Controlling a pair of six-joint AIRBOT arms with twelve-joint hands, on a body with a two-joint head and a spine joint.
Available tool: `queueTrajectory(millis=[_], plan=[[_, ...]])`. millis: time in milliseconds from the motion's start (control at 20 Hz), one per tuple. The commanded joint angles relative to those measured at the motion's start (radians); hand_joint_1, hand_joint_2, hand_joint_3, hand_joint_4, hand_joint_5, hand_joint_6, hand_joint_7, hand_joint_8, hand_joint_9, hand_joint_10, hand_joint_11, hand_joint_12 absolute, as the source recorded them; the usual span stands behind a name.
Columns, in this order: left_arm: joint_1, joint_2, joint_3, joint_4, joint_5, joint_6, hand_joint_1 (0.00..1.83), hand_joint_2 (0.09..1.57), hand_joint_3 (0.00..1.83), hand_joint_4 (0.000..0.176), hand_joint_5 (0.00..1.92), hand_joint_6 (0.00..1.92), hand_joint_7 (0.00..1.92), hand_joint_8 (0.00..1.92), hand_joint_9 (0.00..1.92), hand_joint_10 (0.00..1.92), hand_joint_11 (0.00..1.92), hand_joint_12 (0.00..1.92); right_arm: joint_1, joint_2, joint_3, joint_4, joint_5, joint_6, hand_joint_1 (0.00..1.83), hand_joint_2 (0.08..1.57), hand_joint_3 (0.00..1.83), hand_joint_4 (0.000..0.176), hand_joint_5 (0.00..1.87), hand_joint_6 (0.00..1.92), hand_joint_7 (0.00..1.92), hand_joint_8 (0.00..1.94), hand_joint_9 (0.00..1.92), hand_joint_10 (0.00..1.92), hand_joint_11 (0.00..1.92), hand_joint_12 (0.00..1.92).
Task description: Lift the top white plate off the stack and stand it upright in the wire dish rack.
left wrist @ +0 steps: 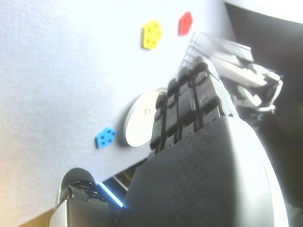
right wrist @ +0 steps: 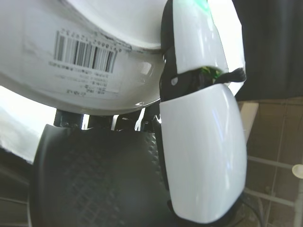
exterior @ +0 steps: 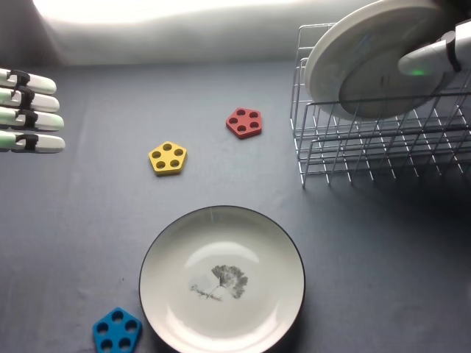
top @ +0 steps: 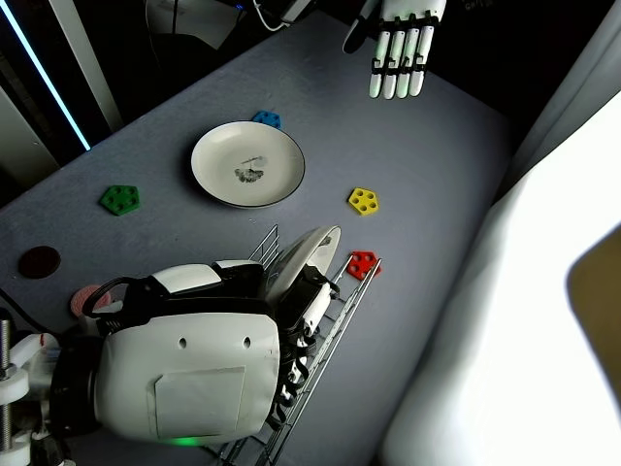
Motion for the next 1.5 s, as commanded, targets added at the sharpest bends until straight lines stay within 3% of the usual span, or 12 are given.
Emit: queueTrajectory(millis=[0, 50, 200, 250, 500, 700, 850, 900, 950, 1050, 1400, 1450], plan=[[-0.017, 0.013, -0.004, -0.091, -0.063, 0.008, 0.05, 0.90, 0.00, 0.000, 0.14, 0.01, 0.17, 0.01, 0.16, 0.01, 0.15, 0.02, 0.009, 0.015, 0.011, 0.068, 0.121, 0.026, 1.50, 1.03, 0.00, 0.000, 1.02, 0.89, 1.30, 0.14, 1.12, 0.71, 1.02, 1.30], [-0.017, 0.013, -0.004, -0.091, -0.067, 0.008, 0.04, 0.91, 0.00, 0.000, 0.13, 0.00, 0.16, 0.00, 0.15, 0.01, 0.15, 0.02, 0.008, 0.015, 0.013, 0.068, 0.121, 0.026, 1.50, 1.04, 0.00, 0.000, 1.00, 0.91, 1.26, 0.25, 1.11, 0.71, 1.02, 1.29], [-0.017, 0.014, -0.003, -0.097, -0.076, 0.017, 0.04, 0.91, 0.00, 0.000, 0.12, 0.00, 0.12, 0.00, 0.13, 0.00, 0.14, 0.02, 0.003, 0.011, 0.018, 0.068, 0.121, 0.026, 1.50, 1.04, 0.00, 0.000, 0.99, 0.92, 1.25, 0.26, 1.11, 0.70, 1.03, 1.30], [-0.017, 0.014, -0.003, -0.101, -0.076, 0.017, 0.05, 0.91, 0.00, 0.000, 0.11, 0.00, 0.12, 0.00, 0.12, 0.00, 0.13, 0.01, 0.001, 0.011, 0.019, 0.069, 0.121, 0.026, 1.50, 1.04, 0.01, 0.000, 0.95, 0.97, 1.18, 0.40, 1.11, 0.72, 1.02, 1.30], [-0.017, 0.016, 0.000, -0.118, -0.081, 0.018, 0.05, 0.91, 0.00, 0.000, 0.10, 0.00, 0.12, 0.00, 0.12, 0.00, 0.13, 0.01, -0.006, 0.006, 0.025, 0.069, 0.121, 0.026, 1.49, 1.07, 0.00, 0.000, 0.95, 0.98, 1.06, 0.64, 1.04, 0.82, 0.96, 1.38], [-0.017, 0.017, 0.006, -0.122, -0.082, 0.019, 0.04, 0.91, 0.00, 0.000, 0.10, 0.00, 0.12, 0.00, 0.12, 0.00, 0.14, 0.01, -0.020, 0.004, 0.024, 0.068, 0.121, 0.026, 1.49, 1.08, 0.00, 0.000, 0.91, 1.04, 0.99, 0.74, 1.02, 0.87, 1.00, 1.36], [-0.017, 0.017, 0.008, -0.124, -0.093, 0.022, 0.06, 0.91, 0.00, 0.000, 0.10, 0.00, 0.12, 0.00, 0.13, 0.00, 0.14, 0.01, -0.023, 0.002, 0.024, 0.068, 0.121, 0.026, 1.49, 1.07, 0.00, 0.000, 0.90, 1.09, 1.00, 0.72, 1.08, 0.78, 1.03, 1.30], [-0.016, 0.017, 0.008, -0.124, -0.094, 0.022, 0.04, 0.91, 0.00, 0.000, 0.09, 0.00, 0.10, 0.00, 0.11, 0.00, 0.12, 0.01, -0.023, 0.002, 0.023, 0.068, 0.120, 0.026, 1.29, 1.11, 0.00, 0.000, 0.95, 1.12, 1.00, 0.81, 1.01, 0.36, 0.95, 0.75], [-0.016, 0.018, 0.009, -0.124, -0.098, 0.024, 0.03, 0.91, 0.00, 0.000, 0.09, 0.00, 0.10, 0.00, 0.11, 0.00, 0.12, 0.01, -0.024, 0.002, 0.023, 0.068, 0.120, 0.026, 1.19, 1.12, 0.00, 0.000, 0.97, 1.00, 0.92, 0.34, 1.02, 0.14, 0.96, 0.51], [-0.016, 0.020, 0.014, -0.124, -0.100, 0.025, 0.05, 0.90, 0.00, 0.000, 0.10, 0.01, 0.11, 0.00, 0.12, 0.00, 0.14, 0.01, -0.024, 0.003, 0.022, 0.068, 0.120, 0.026, 1.16, 1.12, 0.00, 0.000, 0.96, 1.00, 0.94, 0.03, 1.03, 0.01, 0.98, 0.25], [-0.016, 0.024, 0.025, -0.128, -0.098, 0.034, 0.02, 0.90, 0.00, 0.000, 0.09, 0.00, 0.10, 0.01, 0.10, 0.00, 0.12, 0.00, -0.024, 0.003, 0.025, 0.077, 0.120, 0.026, 1.16, 1.11, 0.00, 0.000, 0.97, 0.98, 0.94, 0.00, 1.02, 0.00, 1.03, 0.10], [-0.016, 0.024, 0.025, -0.128, -0.098, 0.034, 0.02, 0.90, 0.00, 0.000, 0.12, 0.01, 0.12, 0.01, 0.12, 0.01, 0.14, 0.01, -0.024, 0.003, 0.025, 0.078, 0.120, 0.026, 1.23, 1.03, 0.00, 0.000, 0.86, 0.39, 0.93, 0.02, 1.01, 0.01, 1.04, 0.09]])
